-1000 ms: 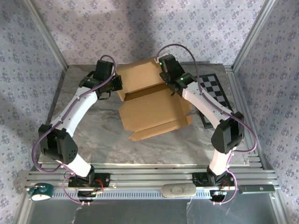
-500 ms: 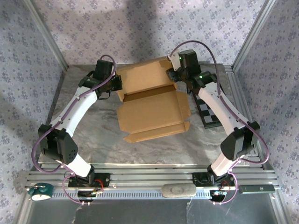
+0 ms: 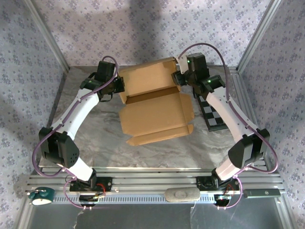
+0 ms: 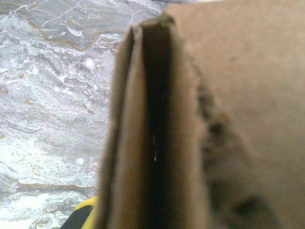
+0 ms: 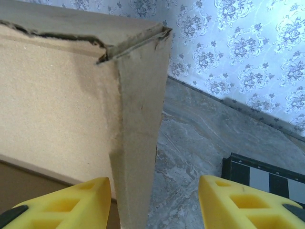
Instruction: Fold the paper box
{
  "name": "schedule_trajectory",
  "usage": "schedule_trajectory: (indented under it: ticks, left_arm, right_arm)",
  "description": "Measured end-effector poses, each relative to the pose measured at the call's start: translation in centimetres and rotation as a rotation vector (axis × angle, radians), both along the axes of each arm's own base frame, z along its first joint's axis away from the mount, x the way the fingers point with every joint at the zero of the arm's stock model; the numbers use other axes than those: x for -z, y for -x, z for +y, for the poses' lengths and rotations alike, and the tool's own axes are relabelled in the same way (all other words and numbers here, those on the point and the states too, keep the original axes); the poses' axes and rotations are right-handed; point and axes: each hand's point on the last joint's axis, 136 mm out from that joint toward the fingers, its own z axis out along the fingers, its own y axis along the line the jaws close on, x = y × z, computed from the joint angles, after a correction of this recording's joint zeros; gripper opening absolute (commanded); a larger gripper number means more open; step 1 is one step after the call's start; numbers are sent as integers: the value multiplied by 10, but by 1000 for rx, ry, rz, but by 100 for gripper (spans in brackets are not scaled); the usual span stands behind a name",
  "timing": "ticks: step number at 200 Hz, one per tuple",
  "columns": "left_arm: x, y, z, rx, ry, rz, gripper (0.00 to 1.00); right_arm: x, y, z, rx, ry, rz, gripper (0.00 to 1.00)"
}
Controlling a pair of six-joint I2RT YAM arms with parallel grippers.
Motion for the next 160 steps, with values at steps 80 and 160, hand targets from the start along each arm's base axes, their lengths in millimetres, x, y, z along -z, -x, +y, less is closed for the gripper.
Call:
schedule_trajectory:
  ticks: [80,160]
  left_arm:
    - [2,0,0,1,-3,6,0]
    - [2,0,0,2,-4,6,0]
  right_arm:
    - [27,7,-2,36,-47,64,43]
    - [40,6,2,39,-77,89,19]
